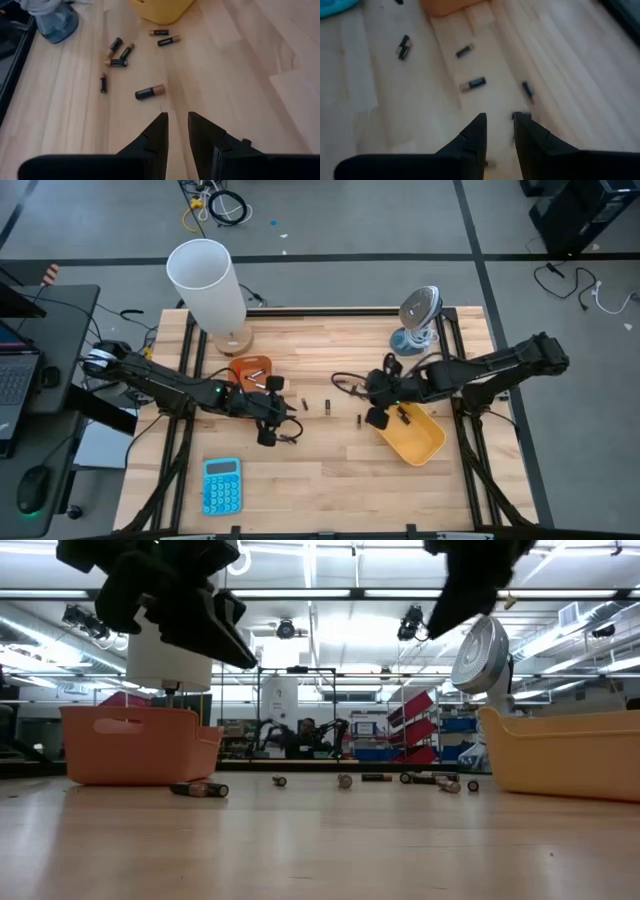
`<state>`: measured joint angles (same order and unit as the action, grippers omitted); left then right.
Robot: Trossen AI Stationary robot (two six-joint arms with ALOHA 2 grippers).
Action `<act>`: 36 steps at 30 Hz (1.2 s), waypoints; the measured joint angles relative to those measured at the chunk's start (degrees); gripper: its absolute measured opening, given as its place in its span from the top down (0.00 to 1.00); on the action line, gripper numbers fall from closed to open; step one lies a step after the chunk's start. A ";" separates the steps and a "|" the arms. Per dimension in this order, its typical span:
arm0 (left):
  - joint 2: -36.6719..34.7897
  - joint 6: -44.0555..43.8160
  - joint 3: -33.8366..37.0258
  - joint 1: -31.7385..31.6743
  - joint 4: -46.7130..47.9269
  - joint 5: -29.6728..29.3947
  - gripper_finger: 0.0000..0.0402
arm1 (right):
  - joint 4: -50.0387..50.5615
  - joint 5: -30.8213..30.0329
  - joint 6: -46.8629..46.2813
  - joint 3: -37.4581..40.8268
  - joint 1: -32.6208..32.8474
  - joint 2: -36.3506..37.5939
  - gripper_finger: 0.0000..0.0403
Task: Sort batteries
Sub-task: Put the gold battery into the yellow bin
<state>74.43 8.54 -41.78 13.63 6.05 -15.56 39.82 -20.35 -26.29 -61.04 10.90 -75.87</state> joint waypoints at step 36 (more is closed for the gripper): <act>-7.28 -13.35 -0.09 5.26 19.16 -4.72 0.81 | 0.15 8.44 26.78 -17.11 -18.97 -30.87 0.78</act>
<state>67.16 -4.81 -41.87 18.89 25.22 -20.29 39.97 -11.91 0.49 -78.15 -8.06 -106.73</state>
